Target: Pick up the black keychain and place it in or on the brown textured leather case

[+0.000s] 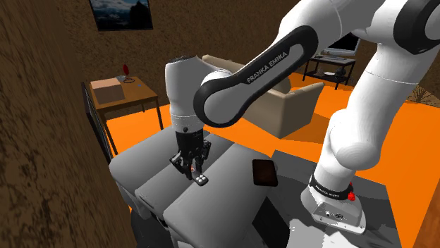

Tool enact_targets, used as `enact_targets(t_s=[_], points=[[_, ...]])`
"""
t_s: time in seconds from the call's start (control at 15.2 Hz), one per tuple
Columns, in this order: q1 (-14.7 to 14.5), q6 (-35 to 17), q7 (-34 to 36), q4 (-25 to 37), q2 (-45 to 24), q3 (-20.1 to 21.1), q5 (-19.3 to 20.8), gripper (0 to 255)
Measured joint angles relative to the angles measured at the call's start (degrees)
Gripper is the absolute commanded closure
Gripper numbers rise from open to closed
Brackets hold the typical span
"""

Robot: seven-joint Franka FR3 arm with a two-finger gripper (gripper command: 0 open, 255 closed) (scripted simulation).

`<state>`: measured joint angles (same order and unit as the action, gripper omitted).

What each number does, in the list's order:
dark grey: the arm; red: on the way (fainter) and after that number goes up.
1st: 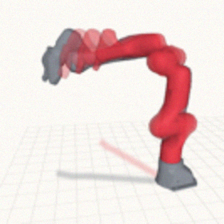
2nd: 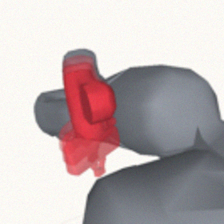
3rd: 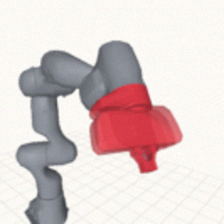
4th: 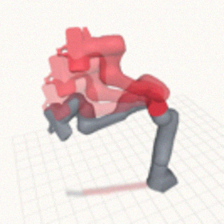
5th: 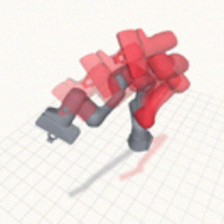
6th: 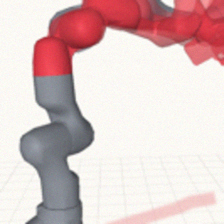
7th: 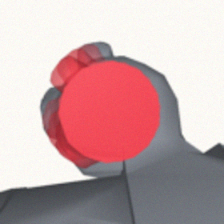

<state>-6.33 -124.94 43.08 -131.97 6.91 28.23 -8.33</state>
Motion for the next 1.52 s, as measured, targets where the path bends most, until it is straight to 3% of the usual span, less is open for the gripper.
enact_targets(t_s=[0.53,1.06,1.52], points=[[-0.04,5.65,-0.97,2.18,3.67,-0.8,-1.31,255],[-2.71,9.13,-8.03,-13.81,22.97,-5.65,-7.75,255],[-5.55,17.52,-11.98,-25.83,42.6,-11.27,-8.59,255]])
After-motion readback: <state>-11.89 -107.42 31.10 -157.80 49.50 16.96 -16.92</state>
